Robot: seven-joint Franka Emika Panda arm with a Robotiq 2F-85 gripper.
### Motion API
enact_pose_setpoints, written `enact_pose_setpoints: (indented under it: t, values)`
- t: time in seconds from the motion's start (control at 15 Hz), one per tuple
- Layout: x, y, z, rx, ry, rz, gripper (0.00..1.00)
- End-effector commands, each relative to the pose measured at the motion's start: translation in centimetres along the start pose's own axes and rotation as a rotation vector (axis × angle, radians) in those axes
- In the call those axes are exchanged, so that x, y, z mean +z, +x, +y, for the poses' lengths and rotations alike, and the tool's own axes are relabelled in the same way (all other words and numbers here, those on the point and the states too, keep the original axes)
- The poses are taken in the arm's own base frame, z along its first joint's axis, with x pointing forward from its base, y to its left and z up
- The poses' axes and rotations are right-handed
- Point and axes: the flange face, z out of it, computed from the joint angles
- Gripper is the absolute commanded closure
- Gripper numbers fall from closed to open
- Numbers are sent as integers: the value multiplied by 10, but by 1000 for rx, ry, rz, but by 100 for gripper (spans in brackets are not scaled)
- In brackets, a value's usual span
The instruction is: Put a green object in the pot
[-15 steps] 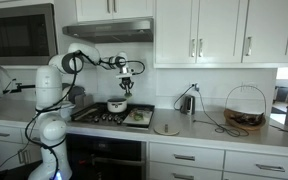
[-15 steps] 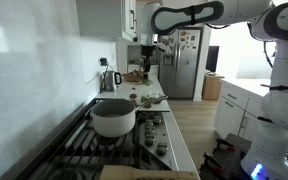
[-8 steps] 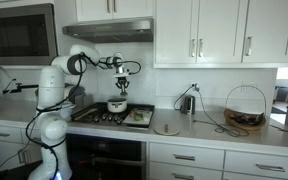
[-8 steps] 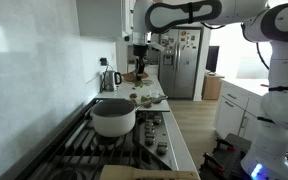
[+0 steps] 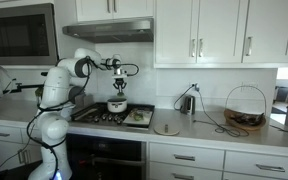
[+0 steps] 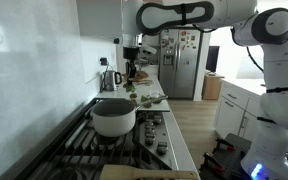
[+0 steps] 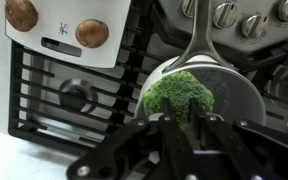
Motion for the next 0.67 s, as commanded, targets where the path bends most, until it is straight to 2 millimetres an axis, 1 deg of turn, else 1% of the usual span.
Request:
enact_pose_setpoints:
  t: [0.0,0.33,0.6]
  values:
    - [0,23,-2,-41,9,-14,94]
    - [7,46,-9,-79,39,-7,94]
    - [12,59,-13,-99,64,-20,94]
